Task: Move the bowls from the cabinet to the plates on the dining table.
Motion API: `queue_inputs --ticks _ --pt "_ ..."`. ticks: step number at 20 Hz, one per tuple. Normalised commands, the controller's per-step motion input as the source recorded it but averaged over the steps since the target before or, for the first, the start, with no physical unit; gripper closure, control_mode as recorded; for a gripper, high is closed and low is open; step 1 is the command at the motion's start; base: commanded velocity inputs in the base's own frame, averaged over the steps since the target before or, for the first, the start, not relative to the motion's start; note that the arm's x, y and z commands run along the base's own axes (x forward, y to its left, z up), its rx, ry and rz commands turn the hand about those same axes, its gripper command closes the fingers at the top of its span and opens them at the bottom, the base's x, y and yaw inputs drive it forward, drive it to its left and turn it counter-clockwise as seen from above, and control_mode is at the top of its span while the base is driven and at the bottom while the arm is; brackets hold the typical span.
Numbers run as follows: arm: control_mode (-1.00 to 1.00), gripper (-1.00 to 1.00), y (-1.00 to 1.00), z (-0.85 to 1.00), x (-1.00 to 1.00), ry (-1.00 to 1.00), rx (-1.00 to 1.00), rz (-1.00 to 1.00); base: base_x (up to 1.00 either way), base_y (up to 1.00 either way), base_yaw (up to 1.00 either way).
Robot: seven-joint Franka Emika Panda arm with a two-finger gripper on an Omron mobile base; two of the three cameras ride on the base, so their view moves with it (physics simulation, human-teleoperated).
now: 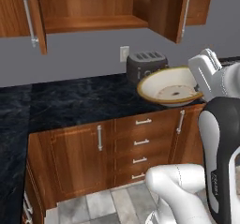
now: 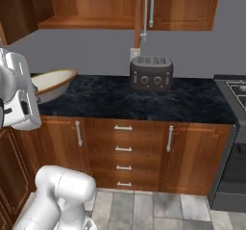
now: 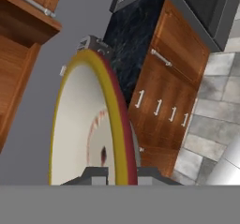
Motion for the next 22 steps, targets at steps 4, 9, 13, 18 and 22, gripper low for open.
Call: queue_inputs --ticks 4,9,13,18,22 --pt "1.00 1.00 0.00 0.00 0.00 0.00 0.00 0.00 -0.63 -0.02 -0.05" --pt "1.00 1.00 0.00 0.00 0.00 0.00 0.00 0.00 -0.53 -0.20 -0.20" --pt "1.00 1.00 0.00 0.00 0.00 0.00 0.00 0.00 -0.46 -0.26 -0.29" --pt "1.00 1.00 0.00 0.00 0.00 0.00 0.00 0.00 -0.41 -0.37 -0.36" --pt "1.00 1.00 0.00 0.00 0.00 0.00 0.00 0.00 -0.39 -0.49 -0.39"
